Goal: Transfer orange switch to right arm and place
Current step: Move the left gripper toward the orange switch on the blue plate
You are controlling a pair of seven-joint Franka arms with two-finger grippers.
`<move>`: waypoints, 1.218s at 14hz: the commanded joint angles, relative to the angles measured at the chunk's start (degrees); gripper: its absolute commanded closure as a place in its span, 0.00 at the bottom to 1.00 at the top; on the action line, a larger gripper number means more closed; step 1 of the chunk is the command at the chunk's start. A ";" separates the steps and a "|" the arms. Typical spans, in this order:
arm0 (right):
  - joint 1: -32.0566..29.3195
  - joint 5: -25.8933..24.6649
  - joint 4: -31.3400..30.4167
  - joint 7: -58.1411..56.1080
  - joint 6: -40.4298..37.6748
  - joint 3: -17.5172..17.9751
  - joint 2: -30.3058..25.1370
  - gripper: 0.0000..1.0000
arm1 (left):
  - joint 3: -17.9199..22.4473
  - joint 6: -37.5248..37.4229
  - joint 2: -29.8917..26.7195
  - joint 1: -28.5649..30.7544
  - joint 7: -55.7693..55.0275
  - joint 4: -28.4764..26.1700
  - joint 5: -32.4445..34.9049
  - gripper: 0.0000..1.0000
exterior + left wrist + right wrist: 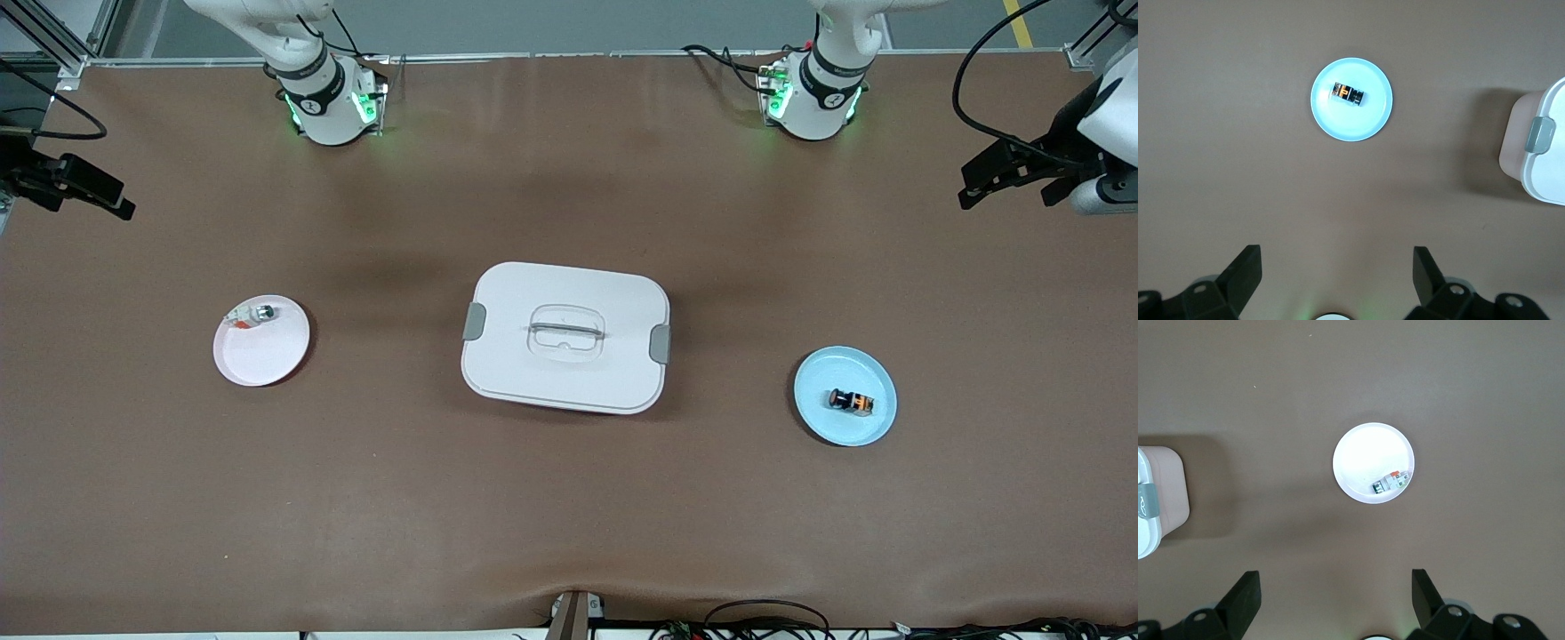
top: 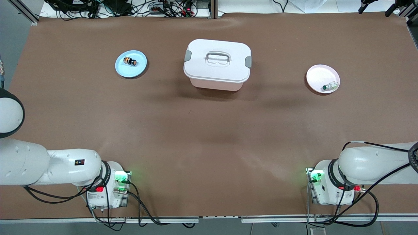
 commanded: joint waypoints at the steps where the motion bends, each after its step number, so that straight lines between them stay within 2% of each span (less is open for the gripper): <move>1: -0.79 0.73 -1.45 0.48 0.34 0.66 -1.73 0.00 | 0.24 -0.38 0.10 0.12 -0.10 0.62 -0.23 0.00; 5: -0.79 0.12 -1.45 0.39 -0.10 0.66 -2.34 0.00 | 0.24 -0.38 0.28 0.21 -0.10 0.62 -0.23 0.00; 10: -0.97 0.11 -2.07 0.39 0.68 0.66 -2.52 0.00 | 0.41 1.02 3.96 0.65 1.22 0.63 -0.14 0.00; 13: -1.32 0.11 -2.51 0.39 1.13 0.22 -2.52 0.00 | 0.41 5.15 6.94 0.83 1.22 0.19 -0.06 0.00; 17: -1.58 0.11 -2.59 0.30 1.39 0.31 -2.52 0.00 | -0.02 12.70 13.71 0.48 1.57 -0.60 -0.06 0.00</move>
